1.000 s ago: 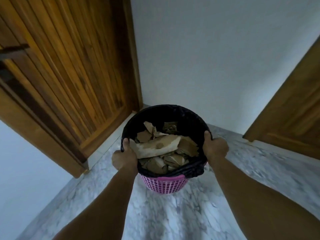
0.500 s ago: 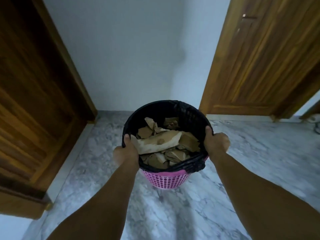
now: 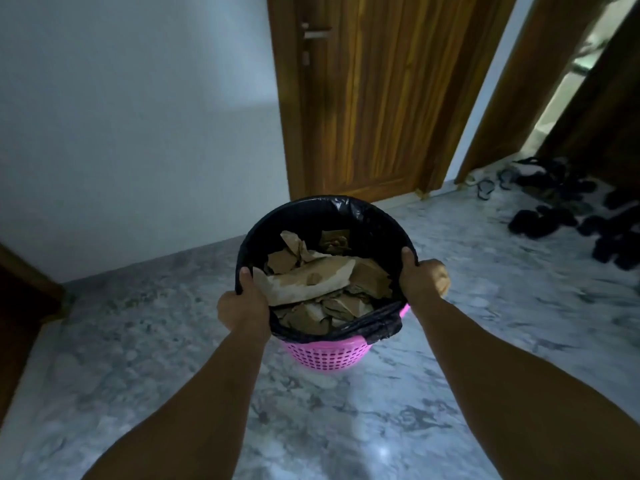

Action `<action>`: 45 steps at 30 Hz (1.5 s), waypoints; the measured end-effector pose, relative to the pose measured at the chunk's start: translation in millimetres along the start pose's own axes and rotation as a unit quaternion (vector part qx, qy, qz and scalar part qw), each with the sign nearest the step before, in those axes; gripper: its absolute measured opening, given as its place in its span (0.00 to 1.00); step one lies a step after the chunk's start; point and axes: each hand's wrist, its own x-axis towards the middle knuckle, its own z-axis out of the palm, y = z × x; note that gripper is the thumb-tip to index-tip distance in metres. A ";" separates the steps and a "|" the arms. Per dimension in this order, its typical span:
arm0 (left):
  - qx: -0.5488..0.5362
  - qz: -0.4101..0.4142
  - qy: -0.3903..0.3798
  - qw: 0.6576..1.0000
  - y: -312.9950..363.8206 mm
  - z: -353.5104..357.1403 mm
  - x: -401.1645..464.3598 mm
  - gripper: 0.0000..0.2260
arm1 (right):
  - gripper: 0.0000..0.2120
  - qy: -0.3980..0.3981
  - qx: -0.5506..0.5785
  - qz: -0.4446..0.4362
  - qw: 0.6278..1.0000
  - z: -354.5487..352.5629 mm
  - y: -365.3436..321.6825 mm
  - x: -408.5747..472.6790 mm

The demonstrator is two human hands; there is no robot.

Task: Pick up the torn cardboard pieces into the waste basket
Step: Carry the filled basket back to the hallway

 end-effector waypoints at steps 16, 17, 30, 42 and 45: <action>0.050 0.051 -0.135 0.988 24.8 222.9 -162.8 0.28 | 0.33 0.078 0.083 0.116 0.987 -156.8 145.5 171.9; 0.048 0.053 -0.142 0.987 24.9 235.6 -170.1 0.28 | 0.33 0.082 0.081 0.121 0.986 -163.4 154.5 179.5; 0.153 0.131 -0.250 0.947 46.2 430.3 -283.4 0.25 | 0.32 0.181 0.124 0.235 0.947 -268.8 258.4 303.0; 0.206 0.208 -0.363 0.884 56.6 602.3 -437.7 0.27 | 0.33 0.307 0.073 0.363 0.877 -381.5 364.3 387.8; 0.223 0.225 -0.390 0.865 50.3 633.6 -496.2 0.28 | 0.32 0.319 0.078 0.388 0.861 -423.9 402.9 402.0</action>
